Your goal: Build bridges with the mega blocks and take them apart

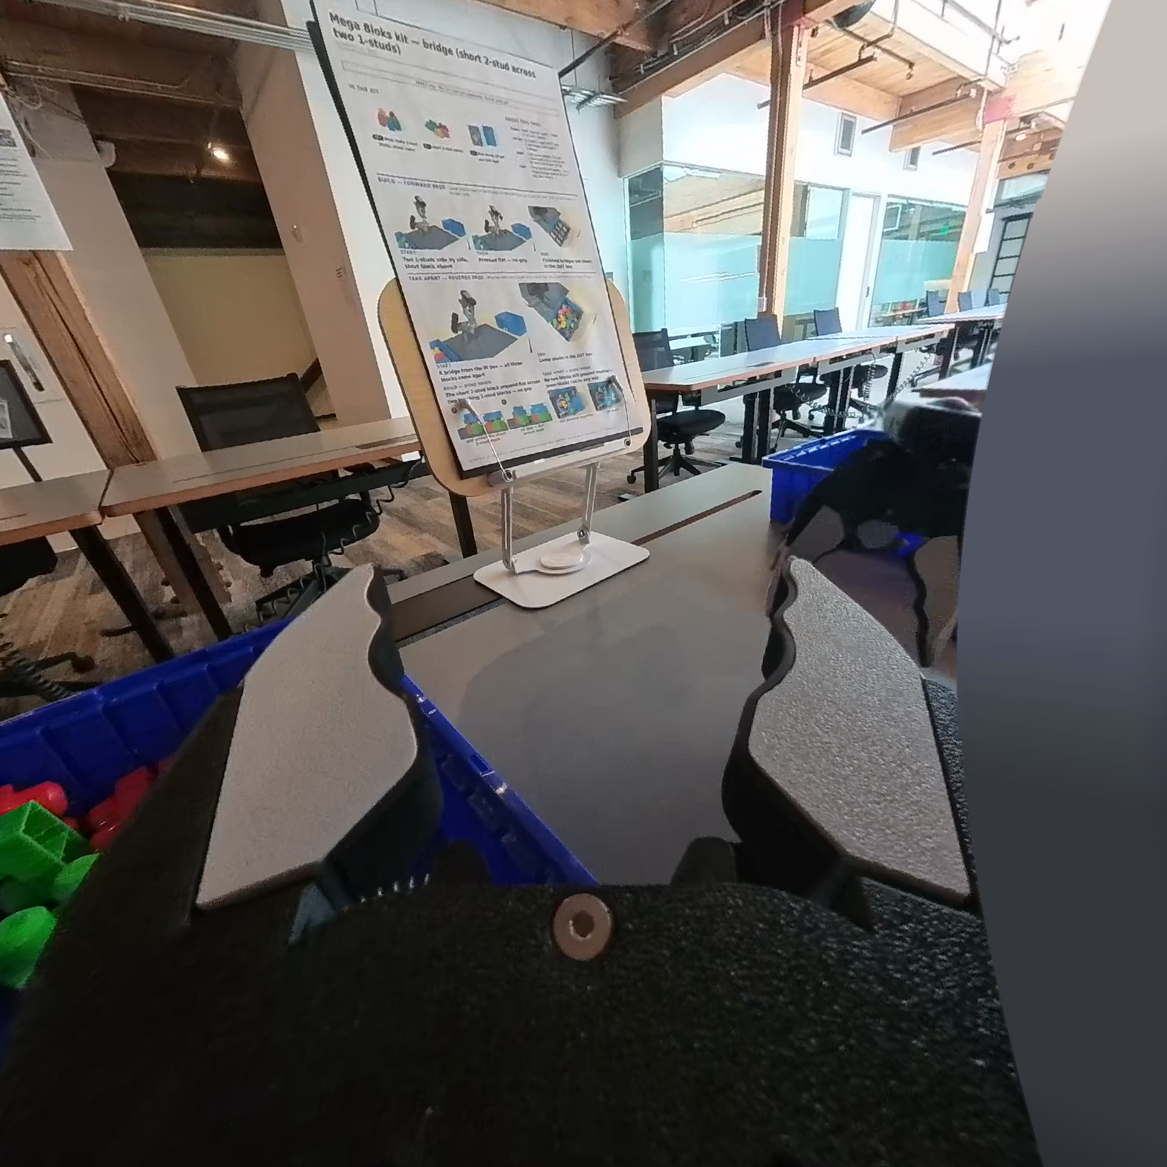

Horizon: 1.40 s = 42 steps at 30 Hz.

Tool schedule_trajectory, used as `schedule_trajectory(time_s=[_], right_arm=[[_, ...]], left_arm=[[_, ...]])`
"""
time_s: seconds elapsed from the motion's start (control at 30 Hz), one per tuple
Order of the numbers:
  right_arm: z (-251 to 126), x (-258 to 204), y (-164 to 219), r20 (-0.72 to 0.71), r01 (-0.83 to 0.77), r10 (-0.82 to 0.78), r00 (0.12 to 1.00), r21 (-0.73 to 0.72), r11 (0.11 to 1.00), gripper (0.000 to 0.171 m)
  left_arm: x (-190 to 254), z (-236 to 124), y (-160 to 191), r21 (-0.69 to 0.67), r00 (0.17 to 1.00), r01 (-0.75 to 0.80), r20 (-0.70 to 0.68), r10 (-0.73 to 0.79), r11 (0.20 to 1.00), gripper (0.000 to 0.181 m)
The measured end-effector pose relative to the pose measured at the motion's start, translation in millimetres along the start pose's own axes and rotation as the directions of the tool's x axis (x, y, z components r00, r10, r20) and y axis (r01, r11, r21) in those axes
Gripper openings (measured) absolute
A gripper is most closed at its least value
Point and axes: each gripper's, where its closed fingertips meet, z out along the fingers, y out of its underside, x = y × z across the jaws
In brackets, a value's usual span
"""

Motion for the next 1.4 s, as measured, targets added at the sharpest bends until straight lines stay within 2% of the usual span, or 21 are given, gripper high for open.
schedule_trajectory(time_s=[0.03,0.07,0.13,0.23,0.33,0.4,0.53,0.73,0.83,0.97,1.4], right_arm=[[-3,-2,-4,-0.04,-0.118,0.12,0.992,0.05,0.992,0.11],[-6,-3,-10,-0.074,-0.234,0.244,0.967,0.122,0.965,0.107],[-11,-7,-16,-0.118,-0.401,0.442,0.889,0.264,0.877,0.108],[-9,-14,-9,-0.173,-0.499,0.593,0.787,0.386,0.776,0.103],[2,-18,1,-0.178,-0.549,0.67,0.721,0.443,0.709,0.094],[11,-19,13,-0.193,-0.575,0.691,0.696,0.427,0.698,0.088],[22,-22,25,-0.144,-0.612,0.697,0.703,0.378,0.695,0.078],[23,-17,36,-0.163,-0.589,0.666,0.728,0.349,0.729,0.056],[26,-15,40,-0.176,-0.581,0.656,0.734,0.336,0.741,0.051],[24,-12,40,-0.188,-0.555,0.632,0.752,0.339,0.76,0.034],[26,-6,38,-0.165,-0.497,0.567,0.807,0.328,0.803,0.033]], left_arm=[[0,0,-1,0.003,1.0,-0.001,0.0,0.001,1.0,0.113],[1,0,-2,0.009,1.0,0.0,-0.004,0.0,1.0,0.113],[5,0,-4,0.018,1.0,0.006,-0.022,-0.006,1.0,0.112],[10,0,-6,0.015,0.999,0.007,-0.035,-0.007,1.0,0.111],[18,0,-6,-0.003,0.997,0.008,-0.072,-0.008,1.0,0.107],[22,0,-5,-0.029,0.996,0.011,-0.083,-0.014,1.0,0.106],[24,-4,-8,-0.048,0.998,-0.012,-0.065,0.009,0.999,0.107],[24,-7,-13,-0.038,0.998,-0.025,-0.055,0.023,0.999,0.107],[24,-7,-12,-0.038,0.998,-0.022,-0.056,0.02,0.999,0.107],[24,-5,-10,-0.044,0.998,-0.02,-0.063,0.017,0.999,0.107],[30,-1,-8,-0.054,0.996,-0.057,-0.077,0.053,0.997,0.106]])
